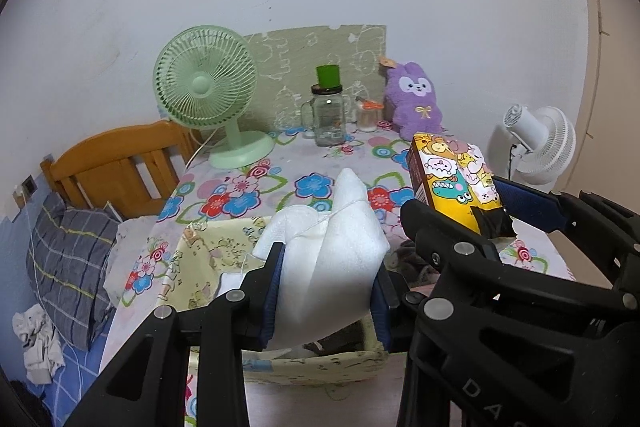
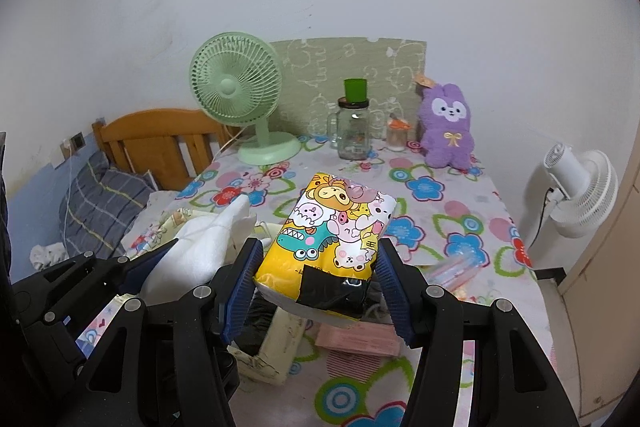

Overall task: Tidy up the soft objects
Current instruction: 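Lift the tissue pack with the left tool while the right tool lifts the snack bag toward the box, then lower the tissue pack and snack bag into the paper box and open both tools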

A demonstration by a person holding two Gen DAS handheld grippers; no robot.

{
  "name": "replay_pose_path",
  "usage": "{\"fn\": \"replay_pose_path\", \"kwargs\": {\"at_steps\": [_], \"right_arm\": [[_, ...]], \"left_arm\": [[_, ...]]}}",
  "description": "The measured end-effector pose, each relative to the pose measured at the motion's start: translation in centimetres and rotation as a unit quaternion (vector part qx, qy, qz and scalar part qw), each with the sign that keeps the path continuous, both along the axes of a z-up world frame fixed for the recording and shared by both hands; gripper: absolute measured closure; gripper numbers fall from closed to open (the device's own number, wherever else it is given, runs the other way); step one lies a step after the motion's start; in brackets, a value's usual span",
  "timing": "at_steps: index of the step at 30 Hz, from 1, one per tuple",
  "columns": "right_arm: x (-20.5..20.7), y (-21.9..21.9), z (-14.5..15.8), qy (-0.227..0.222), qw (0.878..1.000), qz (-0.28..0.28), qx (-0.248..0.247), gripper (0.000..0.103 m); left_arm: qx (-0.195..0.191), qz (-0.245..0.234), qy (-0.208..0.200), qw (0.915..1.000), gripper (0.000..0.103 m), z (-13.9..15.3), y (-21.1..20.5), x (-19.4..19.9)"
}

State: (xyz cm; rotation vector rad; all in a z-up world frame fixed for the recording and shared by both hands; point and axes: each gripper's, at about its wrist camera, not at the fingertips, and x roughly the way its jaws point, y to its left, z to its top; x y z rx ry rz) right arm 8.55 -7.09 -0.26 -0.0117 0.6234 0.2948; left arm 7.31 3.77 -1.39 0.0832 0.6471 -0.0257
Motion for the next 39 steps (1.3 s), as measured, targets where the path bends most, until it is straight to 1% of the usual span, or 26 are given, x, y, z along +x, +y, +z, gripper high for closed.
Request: {"fn": "replay_pose_path", "kwargs": {"at_steps": [18, 25, 28, 30, 34, 36, 38, 39], "right_arm": [[2.9, 5.0, -1.7, 0.018, 0.999, 0.042, -0.014, 0.042], [3.8, 6.5, -2.8, 0.031, 0.997, 0.061, -0.019, 0.042], [4.2, 7.2, -3.3, 0.038, 0.997, 0.069, -0.021, 0.042], [4.4, 7.5, -3.6, 0.043, 0.996, 0.072, -0.02, 0.042], [5.0, 8.2, -4.5, 0.059, 0.995, 0.077, -0.017, 0.042], [5.3, 8.7, -5.0, 0.066, 0.994, 0.08, -0.018, 0.042], [5.5, 9.1, -5.3, 0.07, 0.994, 0.086, -0.02, 0.042], [5.5, 9.3, -5.4, 0.071, 0.993, 0.089, -0.02, 0.042]], "left_arm": [[-0.018, 0.035, 0.031, 0.9987, 0.064, -2.0, 4.5, 2.5], [-0.023, 0.047, 0.052, 0.9973, 0.063, -3.4, 6.1, 3.2], [-0.02, 0.052, 0.061, 0.9966, 0.062, -4.1, 6.6, 3.3], [-0.018, 0.058, 0.066, 0.996, 0.06, -4.6, 7.0, 3.6], [-0.026, 0.065, 0.075, 0.9948, 0.053, -5.5, 7.9, 4.0], [-0.028, 0.066, 0.08, 0.9942, 0.052, -5.8, 8.1, 4.1], [-0.033, 0.062, 0.087, 0.9937, 0.04, -6.0, 8.3, 4.1], [-0.036, 0.059, 0.085, 0.9939, 0.037, -5.9, 8.4, 4.0]]}}
